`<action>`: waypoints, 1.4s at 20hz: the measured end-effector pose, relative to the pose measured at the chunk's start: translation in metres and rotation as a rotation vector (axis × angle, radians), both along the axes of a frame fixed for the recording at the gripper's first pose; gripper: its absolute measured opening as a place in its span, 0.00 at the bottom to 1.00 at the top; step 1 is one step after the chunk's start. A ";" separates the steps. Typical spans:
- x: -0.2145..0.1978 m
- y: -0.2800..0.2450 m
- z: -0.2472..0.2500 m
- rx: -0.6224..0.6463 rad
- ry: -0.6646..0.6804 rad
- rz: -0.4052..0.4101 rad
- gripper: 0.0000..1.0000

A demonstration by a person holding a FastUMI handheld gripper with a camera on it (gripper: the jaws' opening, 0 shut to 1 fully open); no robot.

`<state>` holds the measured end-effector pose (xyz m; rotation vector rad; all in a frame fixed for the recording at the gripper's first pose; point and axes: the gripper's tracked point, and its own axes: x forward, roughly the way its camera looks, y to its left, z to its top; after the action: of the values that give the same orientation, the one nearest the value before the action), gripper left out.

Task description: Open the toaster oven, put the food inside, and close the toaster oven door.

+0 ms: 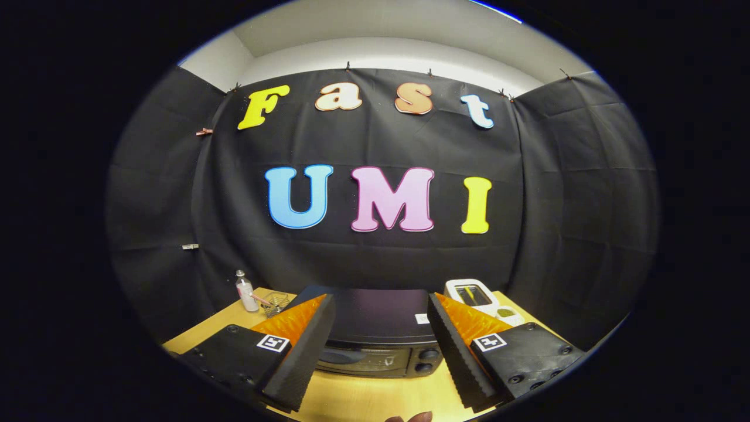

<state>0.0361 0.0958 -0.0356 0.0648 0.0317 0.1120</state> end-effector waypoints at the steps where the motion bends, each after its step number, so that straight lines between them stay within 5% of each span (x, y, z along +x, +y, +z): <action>1: 0.007 0.010 -0.010 -0.001 0.009 0.012 0.97; 18: 0.067 0.071 -0.144 0.028 0.258 -0.030 0.99; 28: 0.040 0.071 -0.157 -0.012 0.271 -0.059 1.00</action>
<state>0.0757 0.1664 -0.1927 0.0682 0.3013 0.0432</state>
